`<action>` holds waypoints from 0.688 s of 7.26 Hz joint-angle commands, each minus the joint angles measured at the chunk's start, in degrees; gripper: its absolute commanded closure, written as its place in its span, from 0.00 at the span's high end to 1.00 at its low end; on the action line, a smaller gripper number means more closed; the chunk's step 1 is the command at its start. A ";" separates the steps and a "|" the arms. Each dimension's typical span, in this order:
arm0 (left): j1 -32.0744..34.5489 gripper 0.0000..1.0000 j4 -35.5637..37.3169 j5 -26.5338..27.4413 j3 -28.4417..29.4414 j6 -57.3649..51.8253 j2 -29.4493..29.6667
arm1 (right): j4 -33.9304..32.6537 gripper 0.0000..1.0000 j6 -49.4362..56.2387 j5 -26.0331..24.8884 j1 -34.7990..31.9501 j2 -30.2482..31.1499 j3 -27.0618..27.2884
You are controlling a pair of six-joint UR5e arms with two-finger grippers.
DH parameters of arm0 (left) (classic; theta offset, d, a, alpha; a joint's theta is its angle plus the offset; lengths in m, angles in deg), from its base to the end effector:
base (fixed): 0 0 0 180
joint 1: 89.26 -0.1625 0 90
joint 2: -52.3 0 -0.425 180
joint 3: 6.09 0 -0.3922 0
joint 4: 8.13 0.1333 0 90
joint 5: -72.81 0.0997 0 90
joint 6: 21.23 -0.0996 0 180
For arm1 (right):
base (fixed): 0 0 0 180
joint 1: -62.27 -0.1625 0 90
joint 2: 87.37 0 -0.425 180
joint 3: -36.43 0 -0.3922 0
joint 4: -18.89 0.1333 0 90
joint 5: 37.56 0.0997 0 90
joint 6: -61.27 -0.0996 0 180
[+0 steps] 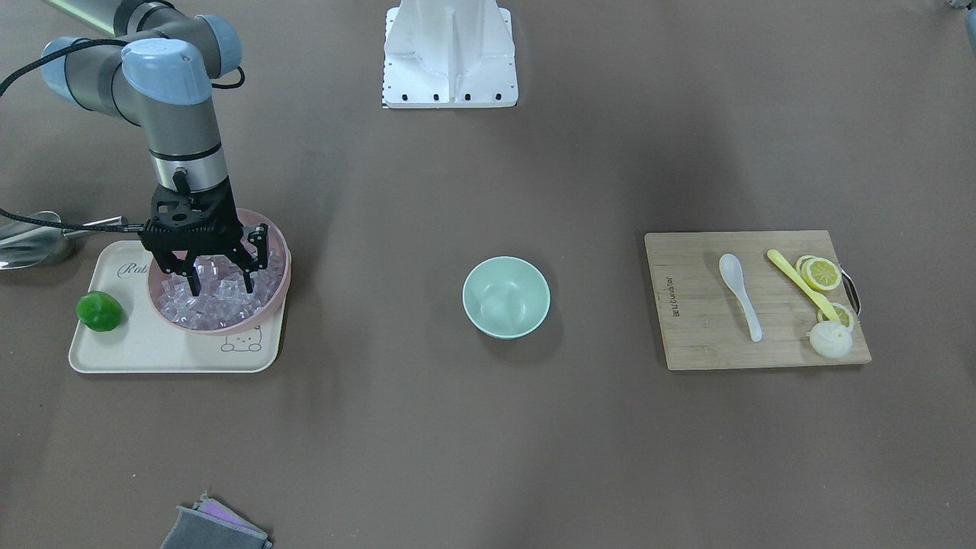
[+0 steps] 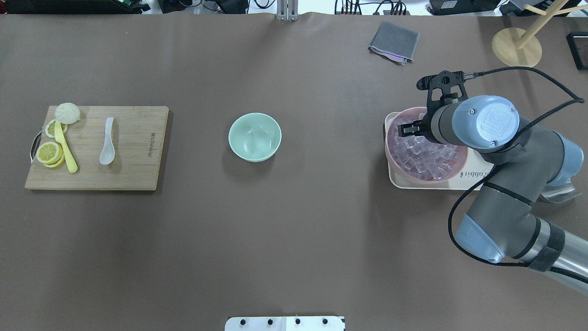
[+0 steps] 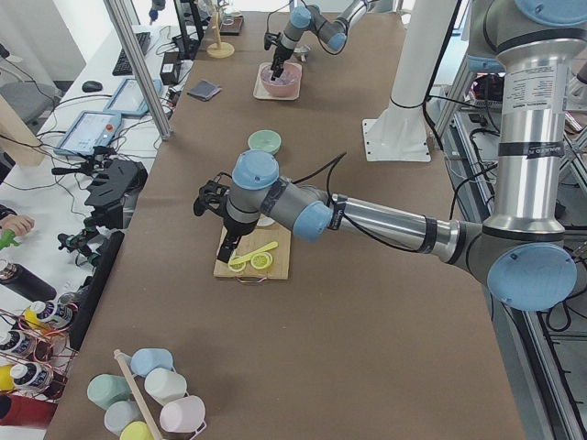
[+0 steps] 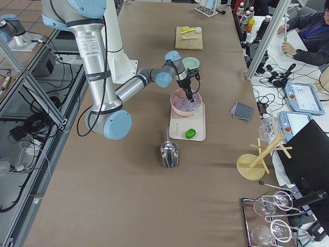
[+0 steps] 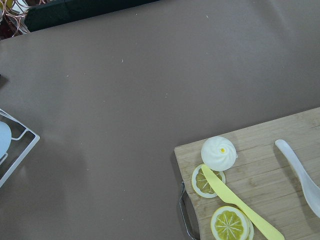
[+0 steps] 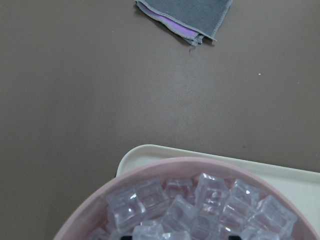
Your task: Put spoon and ice into bowl
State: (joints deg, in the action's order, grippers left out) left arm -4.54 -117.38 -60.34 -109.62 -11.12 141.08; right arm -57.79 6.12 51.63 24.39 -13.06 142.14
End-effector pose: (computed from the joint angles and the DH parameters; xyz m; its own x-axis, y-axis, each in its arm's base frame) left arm -0.0192 -0.5010 0.5135 0.6965 0.2681 -0.6656 0.0445 0.9097 0.4130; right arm -0.3835 -0.4690 0.3679 0.8156 -0.0895 0.5717 -0.1898 0.8920 0.4103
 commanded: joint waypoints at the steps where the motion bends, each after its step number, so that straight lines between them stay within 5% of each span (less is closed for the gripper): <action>1: 0.00 0.99 0.00 0.00 0.07 0.00 -0.01 | -0.05 0.55 0.30 -0.69 0.44 -0.05 -0.33; 4: 0.00 0.99 0.00 0.00 -0.01 0.00 -0.01 | -0.14 0.00 0.48 -0.69 0.35 -0.05 -0.24; 5: 0.00 0.99 0.00 0.00 0.07 0.00 -0.01 | -0.14 0.00 0.22 -0.69 0.35 -0.05 0.20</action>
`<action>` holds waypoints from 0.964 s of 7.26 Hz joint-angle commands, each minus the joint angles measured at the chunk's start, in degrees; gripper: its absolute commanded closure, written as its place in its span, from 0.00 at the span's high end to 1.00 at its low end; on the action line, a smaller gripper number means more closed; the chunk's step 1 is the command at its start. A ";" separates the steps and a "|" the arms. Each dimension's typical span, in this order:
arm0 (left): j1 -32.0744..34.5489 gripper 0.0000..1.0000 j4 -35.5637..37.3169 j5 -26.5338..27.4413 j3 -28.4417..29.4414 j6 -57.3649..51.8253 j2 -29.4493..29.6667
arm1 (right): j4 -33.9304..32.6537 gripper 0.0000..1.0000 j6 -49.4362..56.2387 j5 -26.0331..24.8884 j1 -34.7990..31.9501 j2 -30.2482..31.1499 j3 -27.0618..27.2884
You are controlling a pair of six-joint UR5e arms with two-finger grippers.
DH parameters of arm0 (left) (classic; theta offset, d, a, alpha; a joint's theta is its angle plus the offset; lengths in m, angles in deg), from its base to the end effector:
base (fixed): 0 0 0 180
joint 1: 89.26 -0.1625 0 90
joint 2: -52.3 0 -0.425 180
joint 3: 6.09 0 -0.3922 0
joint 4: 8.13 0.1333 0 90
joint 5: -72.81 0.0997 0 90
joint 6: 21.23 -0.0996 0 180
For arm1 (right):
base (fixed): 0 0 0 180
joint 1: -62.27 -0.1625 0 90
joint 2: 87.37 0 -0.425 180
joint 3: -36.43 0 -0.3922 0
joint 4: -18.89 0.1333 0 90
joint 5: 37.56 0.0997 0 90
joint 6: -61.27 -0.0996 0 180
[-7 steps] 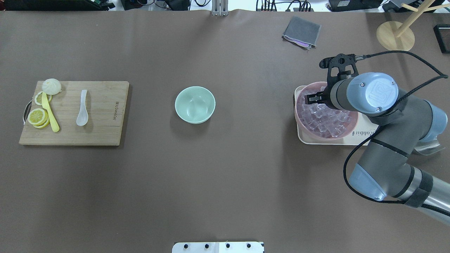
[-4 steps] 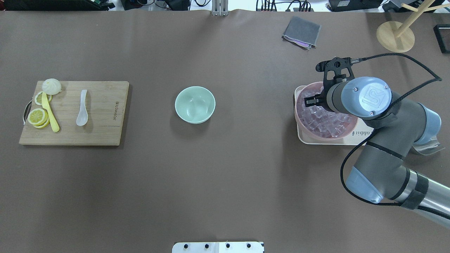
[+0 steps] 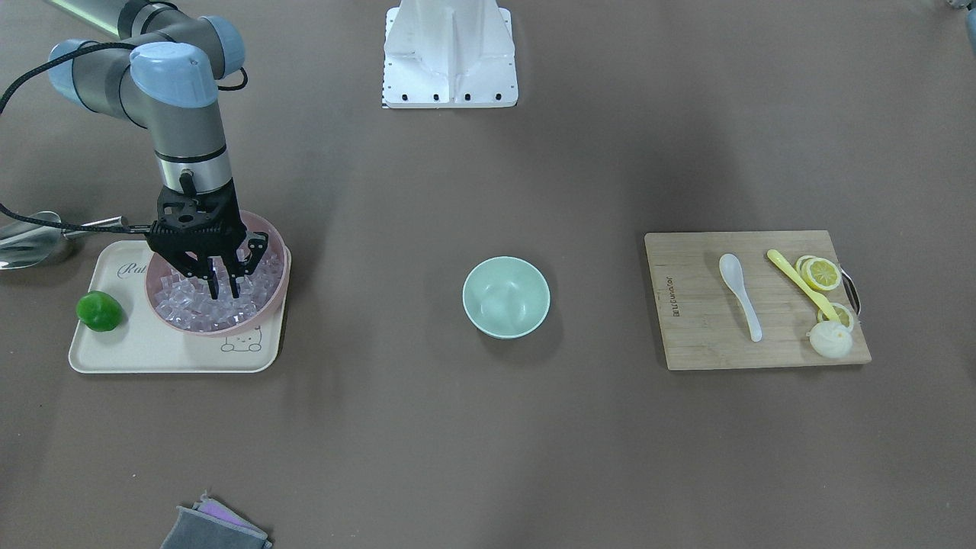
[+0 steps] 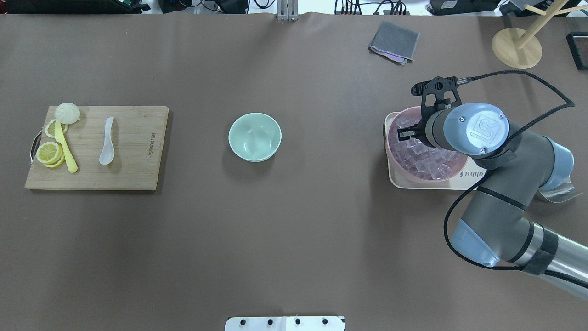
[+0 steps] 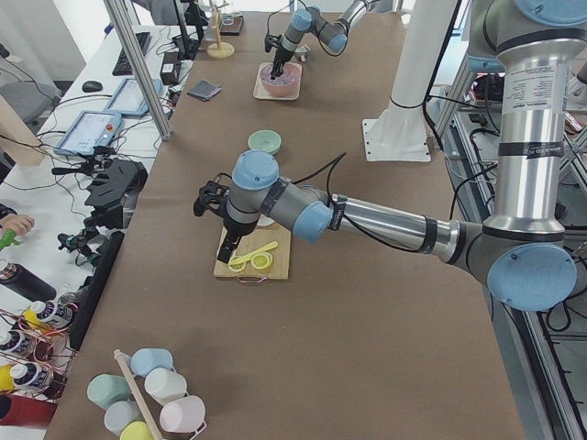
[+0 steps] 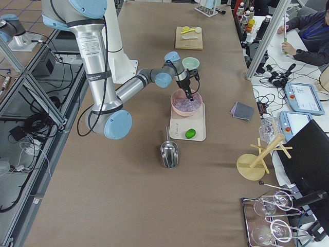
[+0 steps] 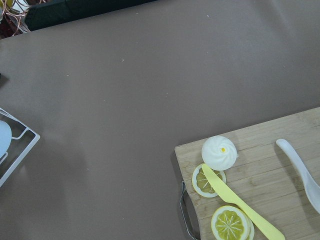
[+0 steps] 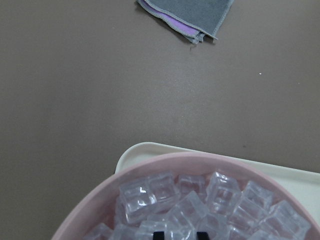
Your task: Put spoon and ice into bowl
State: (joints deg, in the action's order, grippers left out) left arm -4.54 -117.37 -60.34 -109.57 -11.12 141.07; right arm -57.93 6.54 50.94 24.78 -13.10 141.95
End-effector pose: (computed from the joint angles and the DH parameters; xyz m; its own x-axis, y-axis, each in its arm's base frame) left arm -0.0192 -0.5010 0.5141 0.6966 0.2672 -0.6658 0.0445 0.9102 0.4119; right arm -0.3865 -0.4678 0.3694 0.8223 -0.0967 0.5607 -0.1814 0.8894 0.4195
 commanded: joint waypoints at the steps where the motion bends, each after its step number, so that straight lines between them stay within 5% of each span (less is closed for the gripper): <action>1: 0.00 0.99 0.08 0.00 -0.06 0.00 0.00 | 0.00 0.00 -0.29 0.08 -0.39 -0.44 0.73; 7: -0.09 0.99 0.08 0.00 -0.06 0.00 0.00 | 0.44 0.00 -4.68 0.62 1.70 -15.09 -0.48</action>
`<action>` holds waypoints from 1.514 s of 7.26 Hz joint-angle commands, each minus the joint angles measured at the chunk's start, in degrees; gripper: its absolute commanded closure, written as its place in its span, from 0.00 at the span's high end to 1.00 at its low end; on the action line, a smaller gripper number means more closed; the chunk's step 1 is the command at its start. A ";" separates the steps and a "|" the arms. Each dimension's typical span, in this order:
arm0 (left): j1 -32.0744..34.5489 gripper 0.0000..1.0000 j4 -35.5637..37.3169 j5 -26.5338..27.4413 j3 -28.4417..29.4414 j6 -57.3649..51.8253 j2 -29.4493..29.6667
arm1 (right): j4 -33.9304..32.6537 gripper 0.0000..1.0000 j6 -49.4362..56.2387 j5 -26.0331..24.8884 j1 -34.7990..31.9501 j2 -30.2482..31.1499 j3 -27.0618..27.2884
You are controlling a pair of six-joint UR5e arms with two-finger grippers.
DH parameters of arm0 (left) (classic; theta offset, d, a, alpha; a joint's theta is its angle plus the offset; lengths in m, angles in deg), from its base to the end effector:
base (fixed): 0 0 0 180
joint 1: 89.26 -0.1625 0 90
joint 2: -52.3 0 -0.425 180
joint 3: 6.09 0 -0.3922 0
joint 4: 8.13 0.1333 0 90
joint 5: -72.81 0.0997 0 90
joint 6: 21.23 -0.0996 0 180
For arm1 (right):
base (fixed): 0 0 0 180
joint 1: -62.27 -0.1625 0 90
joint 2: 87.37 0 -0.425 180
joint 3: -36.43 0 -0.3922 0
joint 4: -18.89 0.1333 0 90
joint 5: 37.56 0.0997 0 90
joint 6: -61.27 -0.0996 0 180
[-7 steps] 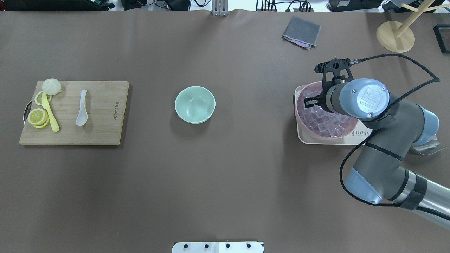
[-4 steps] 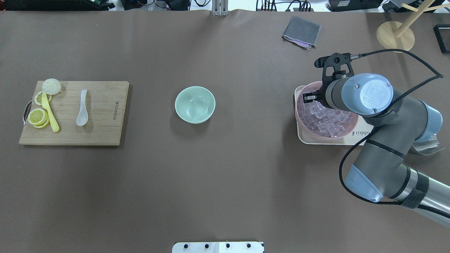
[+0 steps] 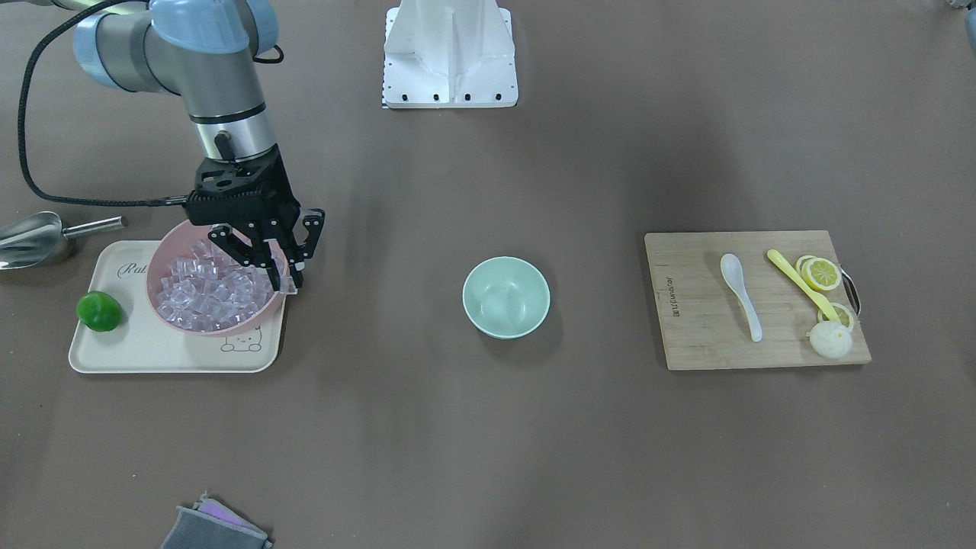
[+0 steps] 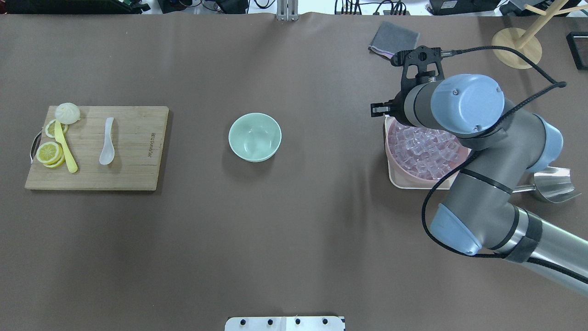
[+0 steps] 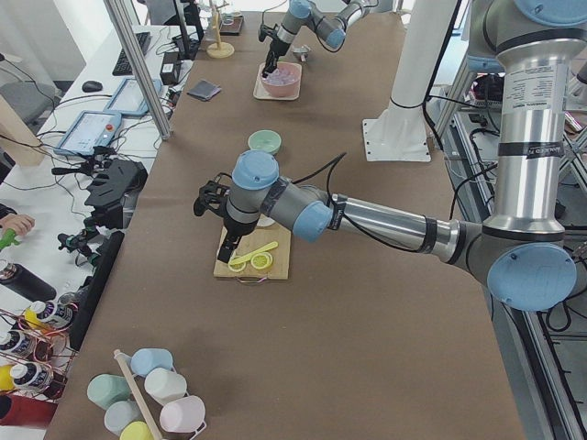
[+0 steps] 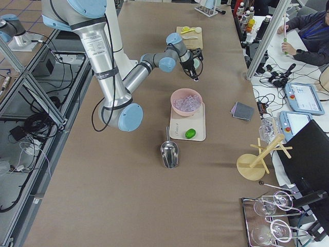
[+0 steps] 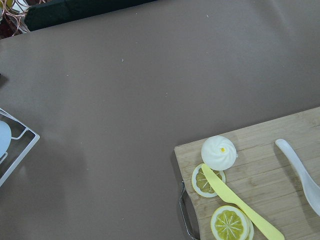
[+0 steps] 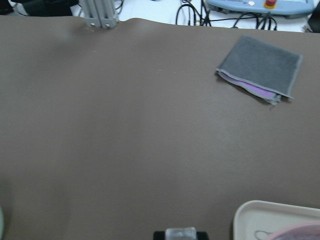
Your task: Put spoon and ice into bowl
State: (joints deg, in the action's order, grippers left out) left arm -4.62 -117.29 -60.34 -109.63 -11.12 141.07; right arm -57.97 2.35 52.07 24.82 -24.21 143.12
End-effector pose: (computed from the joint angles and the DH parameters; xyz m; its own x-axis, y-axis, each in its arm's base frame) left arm -0.0185 -0.5009 0.5137 0.6962 0.2680 -0.6659 0.0432 0.9104 0.4116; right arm -0.4062 -0.4798 0.2430 0.6897 -0.1220 0.7137 -0.2993 0.8496 0.4344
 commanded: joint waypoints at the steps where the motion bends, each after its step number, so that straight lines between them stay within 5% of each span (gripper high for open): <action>1: -0.01 0.99 0.00 0.00 0.09 0.00 0.00 | 0.39 0.00 -3.36 -2.25 3.76 -6.88 -3.49; 3: 0.08 0.99 0.00 0.00 0.09 0.00 -0.18 | 0.30 0.00 -7.16 -7.69 8.68 -12.86 -9.37; 5: 0.08 0.99 0.00 0.00 0.18 0.00 -0.26 | 0.30 0.00 -10.49 -11.66 11.16 -21.02 -21.11; 11: 0.08 0.99 -0.09 0.00 0.00 0.00 -1.49 | 0.30 0.00 -13.66 -13.87 16.70 -25.45 -30.22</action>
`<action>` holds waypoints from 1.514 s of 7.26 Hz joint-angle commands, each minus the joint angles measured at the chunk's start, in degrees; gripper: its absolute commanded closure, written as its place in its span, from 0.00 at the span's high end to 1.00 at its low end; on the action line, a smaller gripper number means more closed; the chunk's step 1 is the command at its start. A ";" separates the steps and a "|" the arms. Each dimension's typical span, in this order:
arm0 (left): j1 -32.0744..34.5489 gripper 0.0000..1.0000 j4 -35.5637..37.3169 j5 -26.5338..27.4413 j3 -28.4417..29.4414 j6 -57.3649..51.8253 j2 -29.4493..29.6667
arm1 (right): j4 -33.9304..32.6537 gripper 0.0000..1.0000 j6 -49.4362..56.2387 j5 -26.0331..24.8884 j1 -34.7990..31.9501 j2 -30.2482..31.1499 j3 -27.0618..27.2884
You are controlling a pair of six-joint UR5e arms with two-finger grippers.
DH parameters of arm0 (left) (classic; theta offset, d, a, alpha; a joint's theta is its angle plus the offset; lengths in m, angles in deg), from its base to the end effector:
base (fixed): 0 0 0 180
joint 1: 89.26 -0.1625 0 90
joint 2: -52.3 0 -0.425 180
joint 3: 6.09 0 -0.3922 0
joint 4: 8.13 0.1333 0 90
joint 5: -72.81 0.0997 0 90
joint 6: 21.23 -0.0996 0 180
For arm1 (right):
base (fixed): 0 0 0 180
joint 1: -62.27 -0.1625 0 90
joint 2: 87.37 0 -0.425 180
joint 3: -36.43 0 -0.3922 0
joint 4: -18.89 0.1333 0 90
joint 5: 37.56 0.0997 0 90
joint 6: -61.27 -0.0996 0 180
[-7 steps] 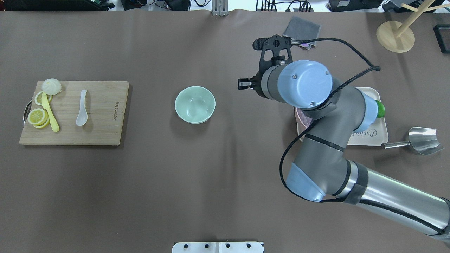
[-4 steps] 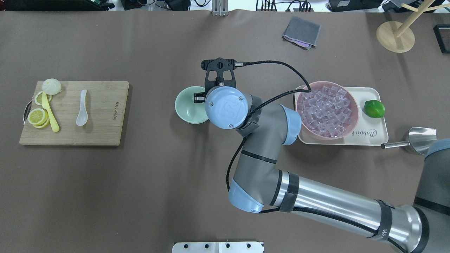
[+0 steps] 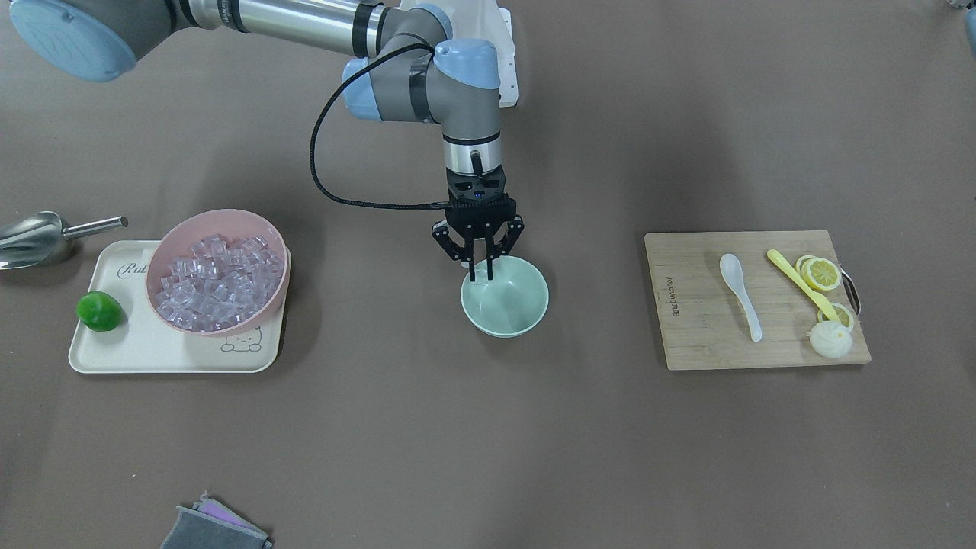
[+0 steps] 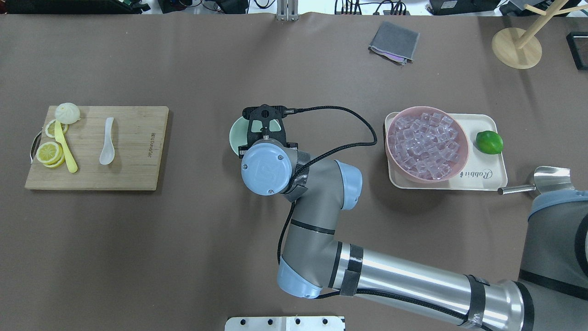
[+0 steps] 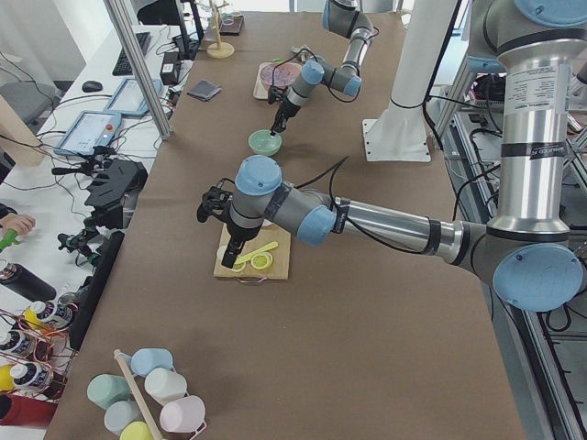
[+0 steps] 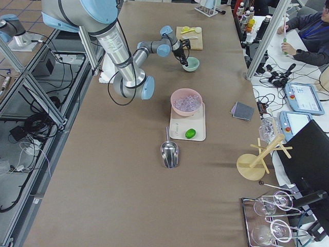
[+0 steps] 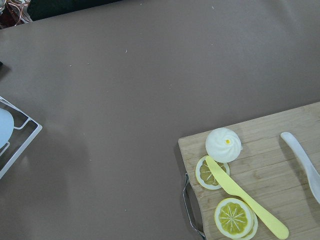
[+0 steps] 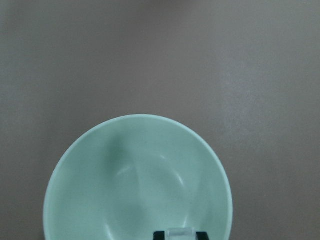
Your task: Put spoon and ice into bowl
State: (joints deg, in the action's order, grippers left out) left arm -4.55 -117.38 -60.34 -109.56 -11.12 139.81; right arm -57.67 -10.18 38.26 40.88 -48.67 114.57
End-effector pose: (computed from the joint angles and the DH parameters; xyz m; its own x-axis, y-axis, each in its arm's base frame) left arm -0.0198 -0.4932 0.5250 0.6979 0.2527 -0.6701 0.0435 0.9190 0.3919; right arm -0.6611 -0.4283 0.1579 0.7031 -0.0559 0.7089 -0.3289 0.8583 0.3938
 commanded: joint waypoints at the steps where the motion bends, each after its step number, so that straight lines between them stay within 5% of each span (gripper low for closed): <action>1: -0.07 0.99 -1.04 0.00 0.02 0.09 -0.50 | 0.00 0.26 -1.32 -0.06 0.56 -0.74 -1.59; 2: -0.07 0.99 -1.23 0.00 0.11 0.09 -0.50 | 0.00 0.67 -0.80 -0.06 0.04 -0.83 -1.41; 3: -0.07 0.99 -1.23 0.00 0.11 0.09 -0.50 | -0.09 0.90 -0.45 -0.06 -0.93 -0.91 -1.06; 4: -0.07 0.99 -1.06 -0.09 0.02 0.18 -0.50 | -0.70 0.98 0.16 0.55 -2.50 -1.52 0.16; 7: -2.87 0.99 -0.53 0.00 1.42 2.36 -0.76 | -1.49 0.99 0.08 13.96 -11.19 -0.74 0.96; 8: -5.23 0.99 -1.48 0.17 1.25 12.55 -0.50 | -4.71 0.99 0.69 18.18 -14.09 -0.30 2.35; 11: -15.95 0.98 -6.41 3.58 2.22 29.92 2.30 | -9.46 0.99 7.33 25.23 -20.42 13.55 19.62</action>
State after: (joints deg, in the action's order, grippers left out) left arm -16.28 -122.68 -58.97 -107.62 11.95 140.59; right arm -63.98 -6.91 60.40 23.34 -40.88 126.76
